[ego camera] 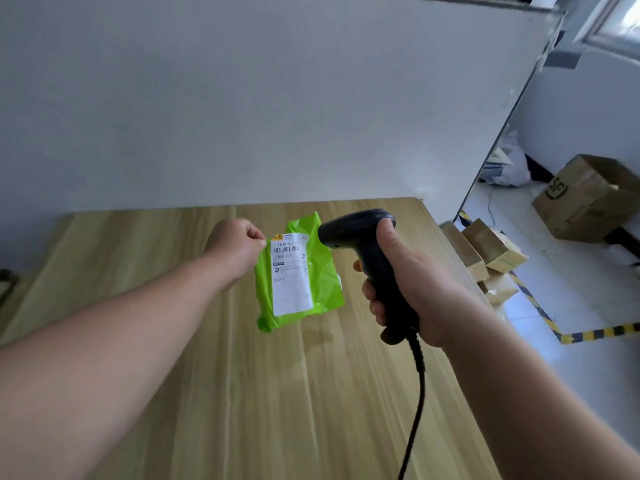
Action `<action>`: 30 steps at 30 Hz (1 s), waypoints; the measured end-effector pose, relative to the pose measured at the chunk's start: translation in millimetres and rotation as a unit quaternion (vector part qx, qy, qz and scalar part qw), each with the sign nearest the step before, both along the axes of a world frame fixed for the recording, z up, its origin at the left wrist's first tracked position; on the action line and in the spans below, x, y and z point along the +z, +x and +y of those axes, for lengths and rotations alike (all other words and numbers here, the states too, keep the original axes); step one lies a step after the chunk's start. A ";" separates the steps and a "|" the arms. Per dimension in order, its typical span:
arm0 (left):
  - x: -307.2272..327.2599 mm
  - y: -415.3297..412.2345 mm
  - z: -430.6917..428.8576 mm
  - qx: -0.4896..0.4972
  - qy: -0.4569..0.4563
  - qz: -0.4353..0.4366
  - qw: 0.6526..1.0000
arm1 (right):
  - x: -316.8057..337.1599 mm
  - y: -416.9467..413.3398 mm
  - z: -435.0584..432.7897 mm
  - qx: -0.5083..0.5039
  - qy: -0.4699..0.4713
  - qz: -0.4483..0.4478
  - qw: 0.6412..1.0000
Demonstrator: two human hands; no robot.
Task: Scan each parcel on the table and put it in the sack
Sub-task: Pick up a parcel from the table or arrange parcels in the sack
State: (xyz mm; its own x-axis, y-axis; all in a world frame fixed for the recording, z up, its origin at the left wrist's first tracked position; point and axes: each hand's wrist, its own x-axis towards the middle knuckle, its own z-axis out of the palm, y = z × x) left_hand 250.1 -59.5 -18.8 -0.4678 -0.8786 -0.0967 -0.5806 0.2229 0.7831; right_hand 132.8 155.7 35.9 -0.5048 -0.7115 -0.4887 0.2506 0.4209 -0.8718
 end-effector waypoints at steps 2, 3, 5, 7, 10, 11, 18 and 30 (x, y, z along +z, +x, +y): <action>14.4 38.7 11.2 -0.005 -0.008 0.001 1.000 | 12.8 35.9 10.2 0.007 -0.010 0.007 1.000; 20.5 57.8 15.9 -0.006 -0.012 0.001 1.000 | 18.2 54.1 15.6 0.012 -0.012 0.010 1.000; 29.5 92.8 24.4 -0.008 -0.019 0.004 1.000 | 27.0 89.5 26.1 0.016 -0.020 0.011 1.000; 36.9 123.9 31.5 -0.005 -0.026 0.006 1.000 | 33.2 121.1 35.9 0.010 -0.025 0.008 1.000; 46.2 161.0 40.4 -0.004 -0.029 0.014 0.999 | 42.7 161.0 48.4 0.001 -0.023 0.011 1.000; 49.2 170.7 43.2 -0.004 -0.027 0.017 0.999 | 45.9 171.7 52.1 -0.002 -0.025 0.013 1.000; 66.8 204.0 61.6 0.004 -0.042 0.033 0.999 | 66.2 210.0 72.9 -0.015 -0.033 0.019 0.999; 57.6 214.4 100.1 0.074 -0.086 -0.002 0.993 | 27.3 194.2 109.1 0.033 0.037 0.153 0.987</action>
State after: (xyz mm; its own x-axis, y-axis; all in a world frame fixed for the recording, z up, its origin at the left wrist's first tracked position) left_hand 464.5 40.7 38.8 -0.3314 -0.9416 0.0599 -0.6196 0.2651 0.7388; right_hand 326.9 264.8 63.3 -0.5903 -0.7158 -0.3732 -0.0490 0.4933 -0.8685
